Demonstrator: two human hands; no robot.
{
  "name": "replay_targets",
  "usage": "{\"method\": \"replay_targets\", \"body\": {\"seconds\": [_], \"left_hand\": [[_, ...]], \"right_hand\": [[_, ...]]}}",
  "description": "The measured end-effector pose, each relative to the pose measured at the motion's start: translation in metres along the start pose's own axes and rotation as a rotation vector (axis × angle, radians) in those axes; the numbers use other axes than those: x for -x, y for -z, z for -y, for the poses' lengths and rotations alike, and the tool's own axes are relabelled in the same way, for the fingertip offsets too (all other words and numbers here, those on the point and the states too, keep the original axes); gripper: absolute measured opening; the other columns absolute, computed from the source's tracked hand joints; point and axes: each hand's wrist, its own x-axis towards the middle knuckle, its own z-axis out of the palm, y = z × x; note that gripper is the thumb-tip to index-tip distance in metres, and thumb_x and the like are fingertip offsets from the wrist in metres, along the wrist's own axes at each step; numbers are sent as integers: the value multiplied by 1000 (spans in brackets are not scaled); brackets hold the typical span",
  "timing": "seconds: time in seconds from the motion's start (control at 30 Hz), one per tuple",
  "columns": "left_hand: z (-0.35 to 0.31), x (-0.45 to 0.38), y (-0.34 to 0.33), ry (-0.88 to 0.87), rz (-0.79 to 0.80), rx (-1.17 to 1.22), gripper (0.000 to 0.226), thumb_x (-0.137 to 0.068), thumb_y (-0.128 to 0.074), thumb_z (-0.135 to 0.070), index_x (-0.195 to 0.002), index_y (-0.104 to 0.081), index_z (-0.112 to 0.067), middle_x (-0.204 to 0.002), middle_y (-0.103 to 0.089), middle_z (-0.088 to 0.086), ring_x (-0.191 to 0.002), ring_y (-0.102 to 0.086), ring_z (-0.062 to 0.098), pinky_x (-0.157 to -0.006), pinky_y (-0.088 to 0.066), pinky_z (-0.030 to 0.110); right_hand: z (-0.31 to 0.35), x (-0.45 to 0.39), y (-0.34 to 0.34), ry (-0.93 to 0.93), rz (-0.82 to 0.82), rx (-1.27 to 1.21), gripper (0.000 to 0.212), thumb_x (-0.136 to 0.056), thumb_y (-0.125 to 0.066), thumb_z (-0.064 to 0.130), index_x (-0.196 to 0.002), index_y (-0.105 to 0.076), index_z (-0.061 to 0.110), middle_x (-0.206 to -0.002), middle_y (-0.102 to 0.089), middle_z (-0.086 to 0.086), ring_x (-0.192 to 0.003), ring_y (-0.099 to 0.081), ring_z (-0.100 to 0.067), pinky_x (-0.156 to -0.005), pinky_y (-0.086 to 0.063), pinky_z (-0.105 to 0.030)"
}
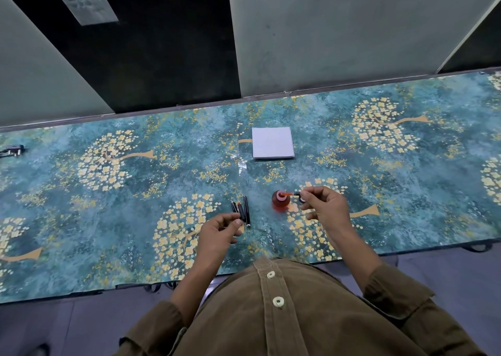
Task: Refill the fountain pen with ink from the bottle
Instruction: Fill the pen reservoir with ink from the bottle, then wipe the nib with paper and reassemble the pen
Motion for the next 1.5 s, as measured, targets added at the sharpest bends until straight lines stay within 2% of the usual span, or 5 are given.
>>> {"method": "replay_targets", "body": {"seconds": [0.43, 0.97, 1.2, 1.37, 1.5], "left_hand": [[-27, 11, -34, -26, 289, -4, 11, -91, -70, -15, -101, -75, -12, -94, -76, 13, -76, -70, 16, -66, -56, 27], [-29, 25, -49, -14, 248, 149, 17, -88, -72, -12, -103, -76, -5, -82, -76, 4, -72, -70, 11, -62, -55, 27], [-30, 25, -43, -18, 179, 142, 9, -87, -73, -14, -93, -76, -7, -81, -75, 5, -69, -68, 12, -63, -54, 28], [-36, 22, -29, -60, 107, 169, 6, -90, -70, -12, -89, -72, -6, -85, -76, 13, -74, -70, 16, -65, -57, 32], [-48, 15, -23, -68, 26, 221, 5, -91, -68, -10, -90, -72, -7, -82, -76, 9, -70, -69, 17, -63, -56, 31]], "right_hand": [[2, 31, -9, -415, 204, -465, 11, -89, -67, 6, -98, -63, 9, -82, -72, -6, -63, -67, -15, -42, -47, -21], [-4, 60, -20, -496, 472, -307, 19, -80, -73, 11, -96, -63, 12, -92, -76, -8, -71, -72, -19, -47, -46, -23], [5, 55, -29, -414, 530, -118, 9, -88, -71, 11, -94, -64, 11, -97, -76, -13, -73, -73, -21, -48, -49, -25], [20, 43, -35, -158, 603, 324, 6, -91, -70, 15, -91, -70, 8, -89, -77, -6, -76, -73, -20, -55, -53, -27], [49, 7, -43, 28, 525, 392, 4, -89, -71, 12, -85, -70, 11, -75, -74, -2, -67, -68, -21, -56, -53, -31]]}}
